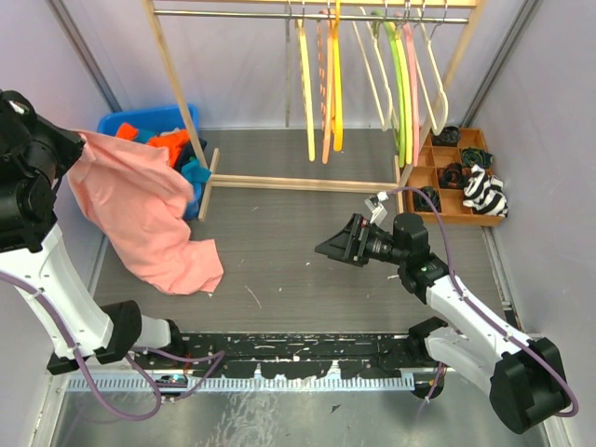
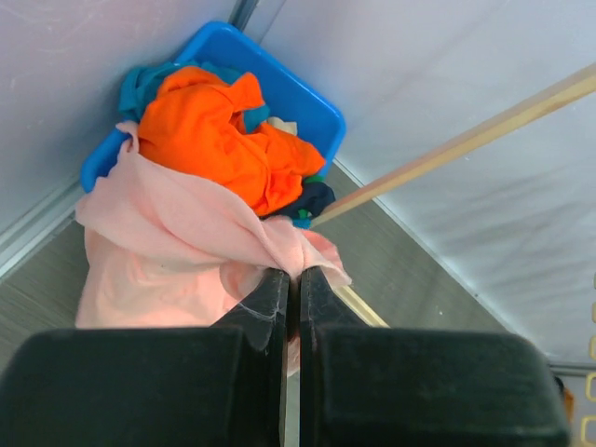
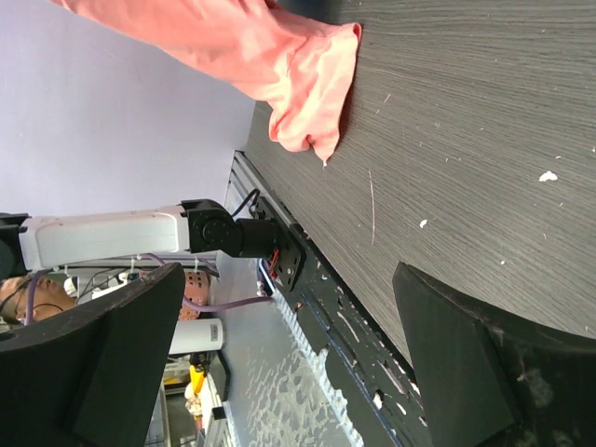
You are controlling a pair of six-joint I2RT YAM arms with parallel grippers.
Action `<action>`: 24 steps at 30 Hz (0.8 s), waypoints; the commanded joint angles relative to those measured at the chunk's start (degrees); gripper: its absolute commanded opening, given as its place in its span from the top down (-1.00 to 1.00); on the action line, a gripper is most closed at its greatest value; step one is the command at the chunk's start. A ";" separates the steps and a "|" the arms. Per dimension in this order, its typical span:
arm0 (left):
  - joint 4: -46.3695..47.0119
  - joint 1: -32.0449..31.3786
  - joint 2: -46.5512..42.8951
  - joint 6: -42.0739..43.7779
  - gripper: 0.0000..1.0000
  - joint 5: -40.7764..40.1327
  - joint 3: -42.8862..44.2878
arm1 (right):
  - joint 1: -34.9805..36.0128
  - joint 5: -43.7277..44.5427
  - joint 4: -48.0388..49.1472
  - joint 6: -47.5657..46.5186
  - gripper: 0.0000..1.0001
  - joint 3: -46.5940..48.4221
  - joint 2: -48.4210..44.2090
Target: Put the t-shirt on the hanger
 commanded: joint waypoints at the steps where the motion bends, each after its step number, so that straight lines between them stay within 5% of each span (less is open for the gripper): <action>1: 1.52 0.10 -0.51 -3.03 0.88 4.72 1.56 | 0.32 0.26 0.96 0.04 -1.00 1.08 -1.07; 9: 6.21 0.09 -1.75 -9.49 0.87 15.11 5.88 | 0.38 0.87 1.10 -0.44 -1.00 0.98 -0.16; 18: 25.88 0.12 -7.32 -23.65 0.93 38.27 -11.12 | 0.38 1.12 2.26 -0.16 -1.00 0.98 0.95; 24: 30.50 0.01 -13.92 -26.24 0.93 44.84 -20.07 | 0.48 1.53 3.32 0.31 -1.00 1.46 1.76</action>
